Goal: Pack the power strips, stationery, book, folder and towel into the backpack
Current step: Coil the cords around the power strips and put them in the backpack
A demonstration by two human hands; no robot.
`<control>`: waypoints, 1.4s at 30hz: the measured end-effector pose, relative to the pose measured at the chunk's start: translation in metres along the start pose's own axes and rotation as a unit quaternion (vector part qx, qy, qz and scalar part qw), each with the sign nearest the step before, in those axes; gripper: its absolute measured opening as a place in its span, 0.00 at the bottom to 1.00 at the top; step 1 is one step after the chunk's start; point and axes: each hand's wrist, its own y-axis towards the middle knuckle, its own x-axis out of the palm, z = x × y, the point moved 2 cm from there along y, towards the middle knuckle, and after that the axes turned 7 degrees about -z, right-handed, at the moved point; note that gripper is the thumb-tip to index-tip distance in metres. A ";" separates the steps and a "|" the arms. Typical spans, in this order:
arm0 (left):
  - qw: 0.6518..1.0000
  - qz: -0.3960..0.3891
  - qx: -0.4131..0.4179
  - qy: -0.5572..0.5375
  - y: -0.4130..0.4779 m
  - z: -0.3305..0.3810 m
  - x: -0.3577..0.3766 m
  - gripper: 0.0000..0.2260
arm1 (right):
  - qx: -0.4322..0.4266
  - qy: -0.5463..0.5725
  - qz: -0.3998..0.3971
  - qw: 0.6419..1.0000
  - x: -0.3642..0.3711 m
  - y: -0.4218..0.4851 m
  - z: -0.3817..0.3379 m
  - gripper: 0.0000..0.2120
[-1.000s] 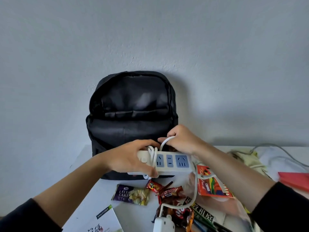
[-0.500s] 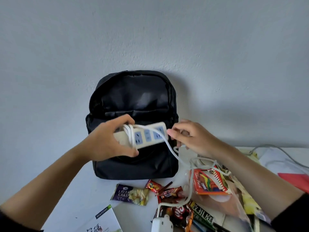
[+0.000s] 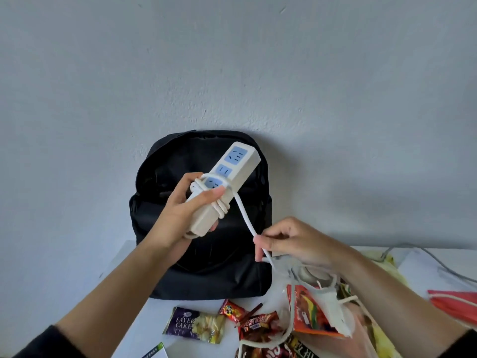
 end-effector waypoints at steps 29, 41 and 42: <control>0.918 -0.083 0.034 0.385 0.012 -0.006 -0.006 0.17 | -0.040 0.124 0.146 0.981 -0.004 0.009 -0.041 0.10; 0.972 0.036 0.081 0.218 0.008 -0.011 0.004 0.15 | -0.042 0.180 0.119 0.976 0.012 -0.002 -0.015 0.12; 0.981 0.037 0.064 0.177 0.007 -0.012 0.004 0.17 | -0.032 0.171 0.102 0.979 0.014 -0.001 -0.014 0.14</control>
